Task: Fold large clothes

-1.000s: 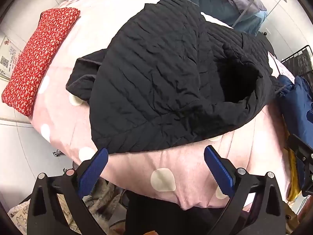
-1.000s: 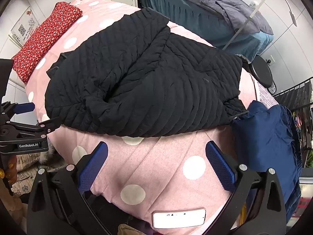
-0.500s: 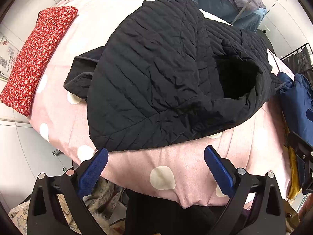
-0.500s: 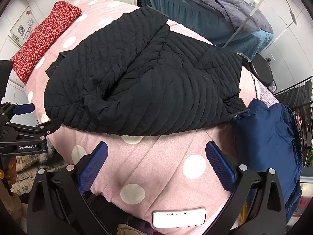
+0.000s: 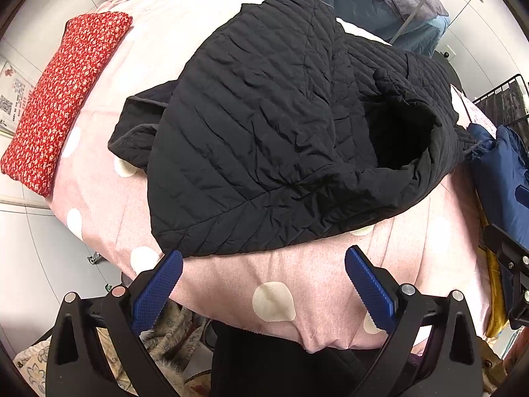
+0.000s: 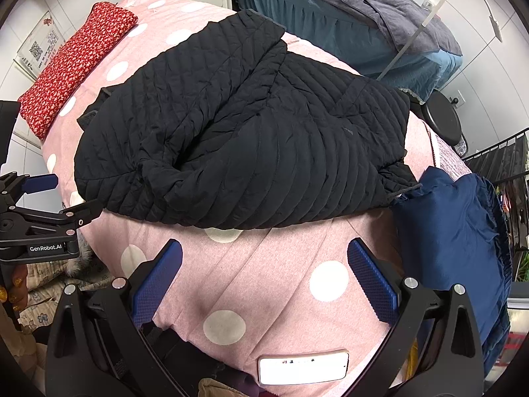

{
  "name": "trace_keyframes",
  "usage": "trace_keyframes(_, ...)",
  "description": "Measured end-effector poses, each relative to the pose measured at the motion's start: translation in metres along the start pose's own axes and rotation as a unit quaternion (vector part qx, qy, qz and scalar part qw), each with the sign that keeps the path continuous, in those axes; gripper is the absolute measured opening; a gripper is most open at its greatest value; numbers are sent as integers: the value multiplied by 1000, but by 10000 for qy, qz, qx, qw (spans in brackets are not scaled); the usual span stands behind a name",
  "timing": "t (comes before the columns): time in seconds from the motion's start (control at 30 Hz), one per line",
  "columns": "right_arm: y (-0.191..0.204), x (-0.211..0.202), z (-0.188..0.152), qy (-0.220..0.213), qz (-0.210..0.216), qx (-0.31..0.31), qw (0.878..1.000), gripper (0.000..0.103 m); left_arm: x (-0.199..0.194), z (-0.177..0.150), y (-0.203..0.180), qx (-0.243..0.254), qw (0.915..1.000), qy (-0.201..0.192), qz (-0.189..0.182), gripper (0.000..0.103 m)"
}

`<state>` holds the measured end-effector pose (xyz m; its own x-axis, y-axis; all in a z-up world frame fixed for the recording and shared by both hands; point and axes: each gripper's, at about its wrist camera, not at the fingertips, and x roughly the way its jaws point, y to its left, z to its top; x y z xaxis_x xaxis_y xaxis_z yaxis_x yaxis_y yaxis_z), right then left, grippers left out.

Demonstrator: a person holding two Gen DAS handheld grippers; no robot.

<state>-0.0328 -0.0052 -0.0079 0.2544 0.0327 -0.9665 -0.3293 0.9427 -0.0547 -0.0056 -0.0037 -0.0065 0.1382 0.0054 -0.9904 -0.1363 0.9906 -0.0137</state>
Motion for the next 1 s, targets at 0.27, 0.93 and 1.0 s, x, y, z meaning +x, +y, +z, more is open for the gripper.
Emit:
trace_keyframes(0.27,0,0,1,3,-2,0,10000,98,0,0,0,-1,10000,1,-7,97)
trace_keyframes(0.93,1,0,0,16,-5,3,10000,98,-1,-1,-2,-34,10000,7,-20,97)
trace_keyframes(1.0,1,0,0,22,-7,2,10000,98,-1,-1,-1,-42,10000,9,-40,97)
